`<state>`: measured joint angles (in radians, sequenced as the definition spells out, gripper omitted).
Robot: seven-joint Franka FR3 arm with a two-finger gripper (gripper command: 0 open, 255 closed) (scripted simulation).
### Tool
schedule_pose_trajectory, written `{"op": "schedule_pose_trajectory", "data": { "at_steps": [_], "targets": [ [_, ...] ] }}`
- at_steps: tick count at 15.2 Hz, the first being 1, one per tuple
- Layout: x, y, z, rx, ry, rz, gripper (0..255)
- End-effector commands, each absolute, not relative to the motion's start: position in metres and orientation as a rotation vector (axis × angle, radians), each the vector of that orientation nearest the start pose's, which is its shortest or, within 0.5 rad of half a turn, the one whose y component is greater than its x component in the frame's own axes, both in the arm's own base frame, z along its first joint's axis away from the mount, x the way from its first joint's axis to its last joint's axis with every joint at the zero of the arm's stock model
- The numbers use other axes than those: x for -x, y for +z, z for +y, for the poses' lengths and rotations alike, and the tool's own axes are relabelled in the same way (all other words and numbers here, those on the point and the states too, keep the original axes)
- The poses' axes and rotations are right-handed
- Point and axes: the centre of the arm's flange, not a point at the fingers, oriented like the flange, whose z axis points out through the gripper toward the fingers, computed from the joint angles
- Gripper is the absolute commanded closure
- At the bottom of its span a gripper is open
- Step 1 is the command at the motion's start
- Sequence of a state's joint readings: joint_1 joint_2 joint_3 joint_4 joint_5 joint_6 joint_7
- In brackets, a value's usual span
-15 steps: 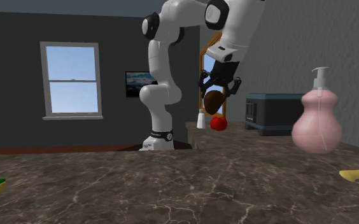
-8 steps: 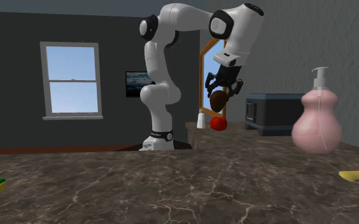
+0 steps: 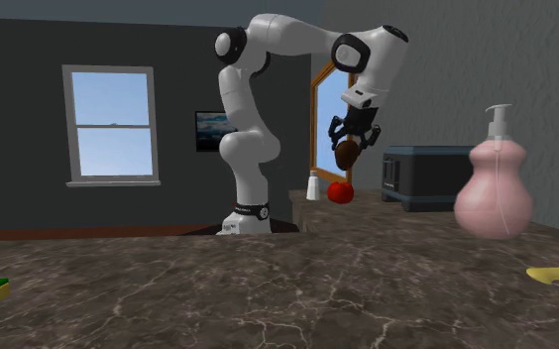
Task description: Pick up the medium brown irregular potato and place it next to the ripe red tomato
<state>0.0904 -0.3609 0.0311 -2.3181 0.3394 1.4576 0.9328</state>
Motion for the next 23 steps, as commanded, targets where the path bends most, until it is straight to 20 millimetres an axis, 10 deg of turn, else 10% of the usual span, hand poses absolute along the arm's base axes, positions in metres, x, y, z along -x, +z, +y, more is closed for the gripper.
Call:
{"op": "schedule_pose_trajectory", "data": {
  "at_steps": [1,18,23],
  "targets": [
    [-0.367,0.458,0.109,2.696,0.907,1.246,255],
    [-0.301,0.458,0.324,2.696,0.907,1.246,255],
    [-0.298,0.437,0.333,2.696,0.907,1.246,255]
  ]
}}
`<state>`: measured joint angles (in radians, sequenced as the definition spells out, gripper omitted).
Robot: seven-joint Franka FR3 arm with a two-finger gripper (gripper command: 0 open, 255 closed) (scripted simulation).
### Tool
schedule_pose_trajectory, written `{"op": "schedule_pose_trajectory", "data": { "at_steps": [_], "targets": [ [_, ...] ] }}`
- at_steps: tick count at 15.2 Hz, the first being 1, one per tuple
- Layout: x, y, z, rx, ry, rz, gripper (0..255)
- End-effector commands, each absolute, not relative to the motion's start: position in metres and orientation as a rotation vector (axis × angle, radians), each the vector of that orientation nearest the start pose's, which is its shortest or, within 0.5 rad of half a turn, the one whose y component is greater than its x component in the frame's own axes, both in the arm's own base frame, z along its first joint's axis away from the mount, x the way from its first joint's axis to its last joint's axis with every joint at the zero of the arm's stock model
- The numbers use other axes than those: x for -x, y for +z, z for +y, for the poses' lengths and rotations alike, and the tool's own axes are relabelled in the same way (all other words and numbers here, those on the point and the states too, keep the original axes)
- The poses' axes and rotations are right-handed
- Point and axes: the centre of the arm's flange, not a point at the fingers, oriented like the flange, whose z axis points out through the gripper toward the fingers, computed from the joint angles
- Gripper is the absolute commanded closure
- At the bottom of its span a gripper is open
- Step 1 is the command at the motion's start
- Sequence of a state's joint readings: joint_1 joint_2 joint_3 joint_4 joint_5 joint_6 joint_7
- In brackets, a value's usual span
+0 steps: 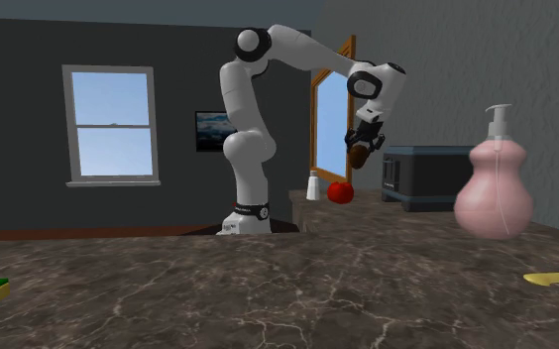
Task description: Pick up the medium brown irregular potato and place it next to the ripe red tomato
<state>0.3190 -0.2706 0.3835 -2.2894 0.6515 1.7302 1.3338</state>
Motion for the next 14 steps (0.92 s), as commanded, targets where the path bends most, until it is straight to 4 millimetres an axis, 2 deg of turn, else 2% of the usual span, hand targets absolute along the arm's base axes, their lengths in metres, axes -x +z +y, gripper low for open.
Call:
{"op": "schedule_pose_trajectory", "data": {
  "at_steps": [1,14],
  "targets": [
    [-0.298,0.432,0.333,2.696,0.907,1.246,255],
    [-0.298,0.363,0.333,2.696,0.907,1.246,255]
  ]
}}
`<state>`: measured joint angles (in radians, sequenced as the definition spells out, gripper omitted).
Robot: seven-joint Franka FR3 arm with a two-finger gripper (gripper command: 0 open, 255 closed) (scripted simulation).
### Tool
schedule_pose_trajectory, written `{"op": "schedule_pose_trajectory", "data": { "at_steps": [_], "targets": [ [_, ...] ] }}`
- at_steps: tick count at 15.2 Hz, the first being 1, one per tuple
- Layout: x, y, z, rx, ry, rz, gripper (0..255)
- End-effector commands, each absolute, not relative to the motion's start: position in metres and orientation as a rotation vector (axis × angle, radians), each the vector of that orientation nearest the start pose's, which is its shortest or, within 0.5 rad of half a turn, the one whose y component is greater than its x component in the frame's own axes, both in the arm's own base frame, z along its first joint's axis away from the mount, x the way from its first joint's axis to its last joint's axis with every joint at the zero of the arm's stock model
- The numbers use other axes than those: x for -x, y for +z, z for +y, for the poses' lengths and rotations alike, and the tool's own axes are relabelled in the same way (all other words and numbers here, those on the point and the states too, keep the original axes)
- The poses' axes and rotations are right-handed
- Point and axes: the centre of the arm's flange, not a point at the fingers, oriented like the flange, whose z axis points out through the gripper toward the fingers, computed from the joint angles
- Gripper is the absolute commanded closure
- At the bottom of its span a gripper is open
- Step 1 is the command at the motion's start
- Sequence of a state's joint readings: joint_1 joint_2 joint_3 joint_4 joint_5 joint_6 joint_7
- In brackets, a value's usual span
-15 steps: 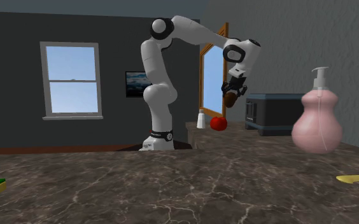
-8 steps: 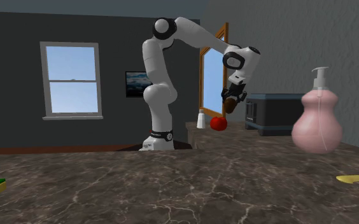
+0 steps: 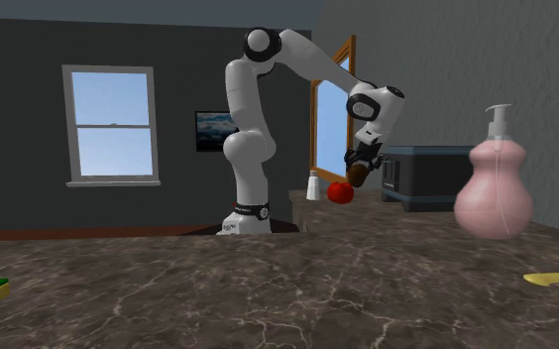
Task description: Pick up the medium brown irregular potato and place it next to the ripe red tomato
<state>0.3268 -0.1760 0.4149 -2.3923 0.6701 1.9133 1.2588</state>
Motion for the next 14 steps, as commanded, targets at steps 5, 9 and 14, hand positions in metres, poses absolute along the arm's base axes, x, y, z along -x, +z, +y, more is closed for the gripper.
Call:
{"op": "schedule_pose_trajectory", "data": {
  "at_steps": [5,9,14],
  "targets": [
    [-0.298,0.337,0.333,2.696,0.907,1.246,255],
    [-0.298,0.323,0.333,2.696,0.907,1.246,255],
    [-0.298,0.323,0.333,2.696,0.907,1.246,255]
  ]
}}
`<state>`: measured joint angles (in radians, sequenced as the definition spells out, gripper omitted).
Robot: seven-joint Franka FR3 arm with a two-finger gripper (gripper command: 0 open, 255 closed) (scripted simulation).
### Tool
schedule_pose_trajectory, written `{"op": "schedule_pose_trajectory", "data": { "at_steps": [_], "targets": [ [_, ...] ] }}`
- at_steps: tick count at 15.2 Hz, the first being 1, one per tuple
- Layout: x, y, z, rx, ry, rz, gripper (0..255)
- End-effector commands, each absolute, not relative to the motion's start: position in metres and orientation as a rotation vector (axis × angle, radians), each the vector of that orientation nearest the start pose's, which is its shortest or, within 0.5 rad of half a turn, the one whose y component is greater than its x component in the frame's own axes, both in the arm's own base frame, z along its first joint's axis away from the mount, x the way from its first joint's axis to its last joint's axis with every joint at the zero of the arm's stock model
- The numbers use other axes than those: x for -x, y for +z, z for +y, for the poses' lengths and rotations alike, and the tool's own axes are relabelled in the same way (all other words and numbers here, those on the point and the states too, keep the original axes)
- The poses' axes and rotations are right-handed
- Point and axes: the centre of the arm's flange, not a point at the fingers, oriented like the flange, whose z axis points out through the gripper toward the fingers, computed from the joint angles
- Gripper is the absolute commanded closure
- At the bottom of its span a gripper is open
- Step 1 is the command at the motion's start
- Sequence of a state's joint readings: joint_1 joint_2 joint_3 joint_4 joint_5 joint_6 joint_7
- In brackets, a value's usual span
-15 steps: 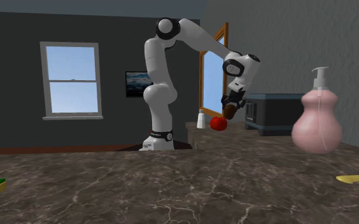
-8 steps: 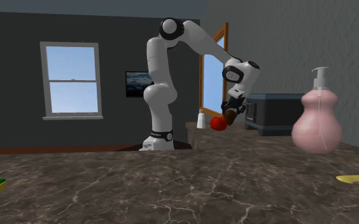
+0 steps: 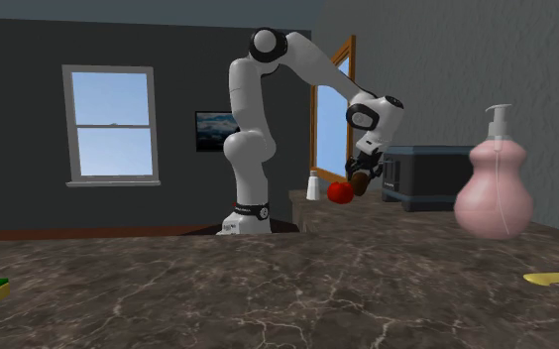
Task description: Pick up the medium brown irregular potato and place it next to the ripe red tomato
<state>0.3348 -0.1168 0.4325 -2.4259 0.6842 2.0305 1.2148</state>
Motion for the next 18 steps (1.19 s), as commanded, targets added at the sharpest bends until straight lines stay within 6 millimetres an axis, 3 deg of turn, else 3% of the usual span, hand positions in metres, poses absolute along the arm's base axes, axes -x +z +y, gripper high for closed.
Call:
{"op": "schedule_pose_trajectory", "data": {
  "at_steps": [1,2,7,11,18],
  "targets": [
    [-0.298,0.323,0.333,2.696,0.907,1.246,255],
    [-0.299,0.322,0.333,2.696,0.908,1.246,0],
    [-0.298,0.323,0.333,2.696,0.907,1.246,0],
    [-0.322,0.364,0.32,2.696,0.907,1.246,0],
    [-0.322,0.364,0.32,2.696,0.907,1.246,0]
  ]
}}
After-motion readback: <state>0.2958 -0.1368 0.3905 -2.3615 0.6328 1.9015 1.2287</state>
